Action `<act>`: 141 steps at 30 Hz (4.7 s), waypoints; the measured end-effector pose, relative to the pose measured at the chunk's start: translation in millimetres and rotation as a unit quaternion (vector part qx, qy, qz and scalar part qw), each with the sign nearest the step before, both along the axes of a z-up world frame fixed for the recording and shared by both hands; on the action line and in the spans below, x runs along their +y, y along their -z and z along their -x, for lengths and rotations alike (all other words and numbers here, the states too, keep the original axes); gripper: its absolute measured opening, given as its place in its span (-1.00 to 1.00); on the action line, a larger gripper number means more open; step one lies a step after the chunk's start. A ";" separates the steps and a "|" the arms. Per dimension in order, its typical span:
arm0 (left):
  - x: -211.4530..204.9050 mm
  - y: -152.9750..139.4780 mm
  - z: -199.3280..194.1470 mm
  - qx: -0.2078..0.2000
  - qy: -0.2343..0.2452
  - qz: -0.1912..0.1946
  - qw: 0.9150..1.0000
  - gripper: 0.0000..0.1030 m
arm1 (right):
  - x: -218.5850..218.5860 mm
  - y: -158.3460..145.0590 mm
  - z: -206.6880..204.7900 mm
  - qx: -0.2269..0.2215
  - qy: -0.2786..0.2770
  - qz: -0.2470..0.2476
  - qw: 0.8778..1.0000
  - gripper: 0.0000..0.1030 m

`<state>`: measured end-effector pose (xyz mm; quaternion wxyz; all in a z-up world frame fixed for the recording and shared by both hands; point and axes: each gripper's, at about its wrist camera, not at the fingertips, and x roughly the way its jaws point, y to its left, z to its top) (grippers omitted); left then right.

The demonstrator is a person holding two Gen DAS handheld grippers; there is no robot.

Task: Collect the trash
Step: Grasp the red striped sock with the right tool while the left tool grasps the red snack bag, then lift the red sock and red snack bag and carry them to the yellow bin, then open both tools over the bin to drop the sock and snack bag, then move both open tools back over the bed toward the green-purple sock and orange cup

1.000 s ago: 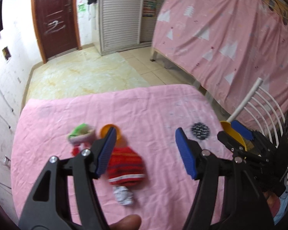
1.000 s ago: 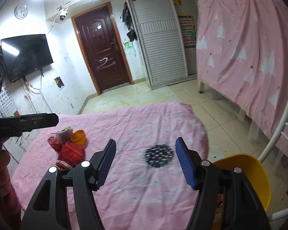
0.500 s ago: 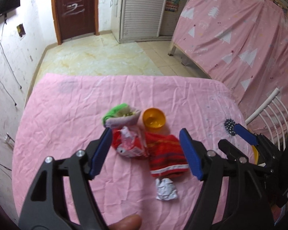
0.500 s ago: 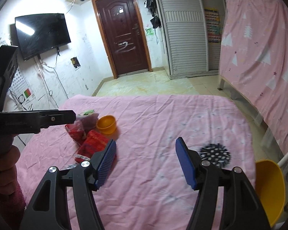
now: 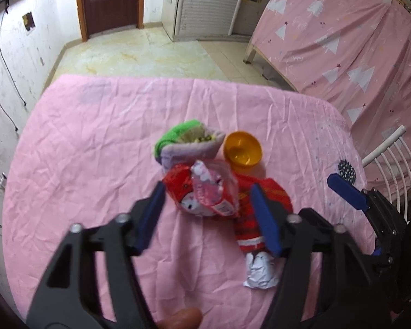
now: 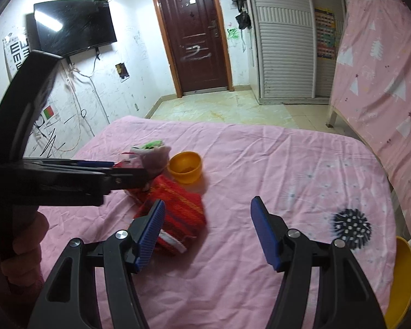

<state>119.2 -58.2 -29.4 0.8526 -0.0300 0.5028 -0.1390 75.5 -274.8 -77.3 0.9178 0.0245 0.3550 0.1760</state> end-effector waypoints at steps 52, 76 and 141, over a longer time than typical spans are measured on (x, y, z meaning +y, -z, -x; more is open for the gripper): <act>22.4 -53.2 43.1 -0.085 -0.023 -0.004 0.996 -0.43 | -42.7 -32.5 5.4 -0.041 0.041 -0.046 0.997 -0.69; -99.9 -60.6 61.0 -0.112 0.066 -0.064 0.989 -0.42 | -191.9 -25.2 59.3 -0.077 0.175 -0.091 0.977 -0.68; -278.9 -46.1 92.5 -0.039 0.226 -0.009 0.973 -0.05 | -300.6 15.6 97.9 -0.062 0.275 -0.118 0.952 -0.15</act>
